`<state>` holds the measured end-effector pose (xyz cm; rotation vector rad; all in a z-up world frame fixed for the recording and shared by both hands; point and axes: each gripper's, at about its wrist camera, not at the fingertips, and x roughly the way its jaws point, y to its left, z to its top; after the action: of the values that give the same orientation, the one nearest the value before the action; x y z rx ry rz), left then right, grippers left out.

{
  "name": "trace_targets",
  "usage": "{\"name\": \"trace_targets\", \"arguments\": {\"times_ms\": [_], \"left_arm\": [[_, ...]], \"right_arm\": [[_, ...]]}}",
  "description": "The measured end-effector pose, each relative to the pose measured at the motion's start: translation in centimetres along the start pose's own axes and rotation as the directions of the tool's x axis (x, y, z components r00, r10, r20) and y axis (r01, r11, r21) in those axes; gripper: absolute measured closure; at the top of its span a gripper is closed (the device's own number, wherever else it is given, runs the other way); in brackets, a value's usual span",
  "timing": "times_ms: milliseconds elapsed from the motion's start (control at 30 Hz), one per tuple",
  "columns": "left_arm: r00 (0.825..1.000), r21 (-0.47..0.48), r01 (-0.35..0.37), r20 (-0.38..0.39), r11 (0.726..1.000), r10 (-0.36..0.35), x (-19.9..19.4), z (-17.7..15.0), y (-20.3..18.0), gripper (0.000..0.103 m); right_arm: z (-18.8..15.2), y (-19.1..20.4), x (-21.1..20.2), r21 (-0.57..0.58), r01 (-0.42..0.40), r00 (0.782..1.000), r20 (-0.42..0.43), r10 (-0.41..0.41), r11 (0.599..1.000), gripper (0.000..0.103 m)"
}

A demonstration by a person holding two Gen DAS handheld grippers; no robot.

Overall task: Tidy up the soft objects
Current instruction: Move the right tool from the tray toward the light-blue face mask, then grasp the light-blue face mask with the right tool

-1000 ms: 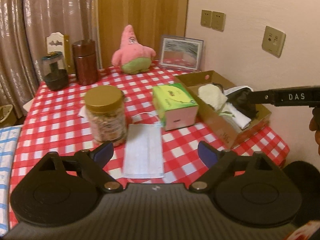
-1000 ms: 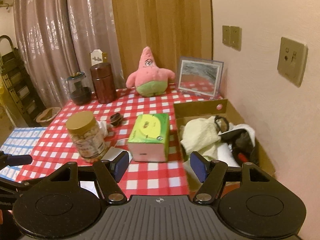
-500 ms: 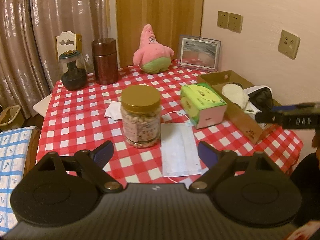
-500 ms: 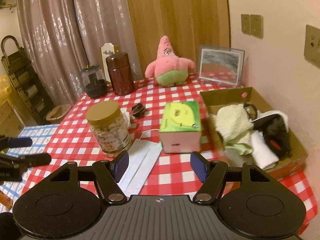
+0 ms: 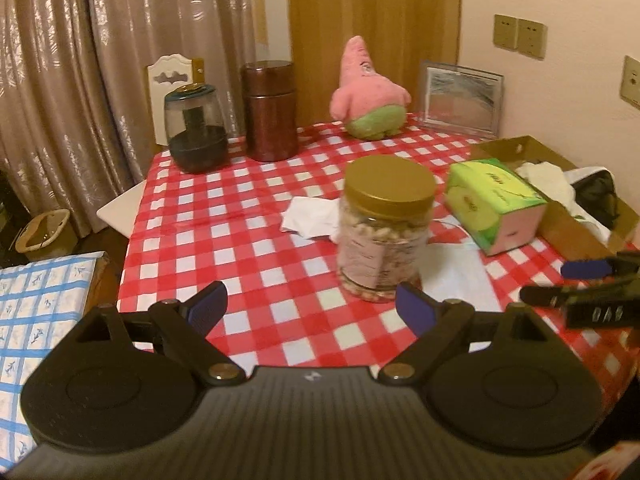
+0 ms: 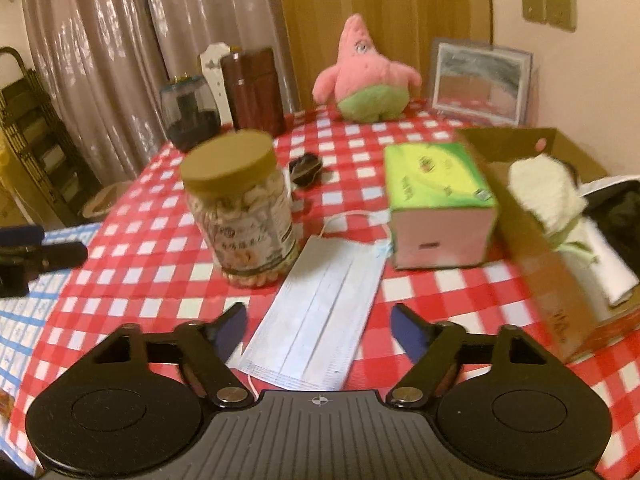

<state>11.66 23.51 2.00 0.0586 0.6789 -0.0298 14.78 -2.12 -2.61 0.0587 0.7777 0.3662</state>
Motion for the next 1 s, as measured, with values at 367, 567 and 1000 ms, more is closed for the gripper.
{"name": "trace_targets", "arguments": {"times_ms": [367,567,1000], "left_arm": [[0.999,-0.028,0.033,0.012,0.999,-0.033,5.5,-0.5,1.4,0.013],[0.999,-0.081,0.054,-0.001,0.995,-0.054,7.6,-1.1,2.0,0.013],[0.998,-0.082,0.054,-0.025,0.995,-0.056,9.4,-2.0,1.9,0.013]], "right_arm": [[-1.5,1.3,7.3,-0.004,0.079,0.995,-0.052,-0.079,0.997,0.016],[-1.8,1.6,9.5,-0.014,0.11,0.991,-0.074,-0.111,0.994,0.015],[-2.0,2.8,11.8,-0.062,0.225,0.973,-0.041,-0.227,0.972,0.009]]}}
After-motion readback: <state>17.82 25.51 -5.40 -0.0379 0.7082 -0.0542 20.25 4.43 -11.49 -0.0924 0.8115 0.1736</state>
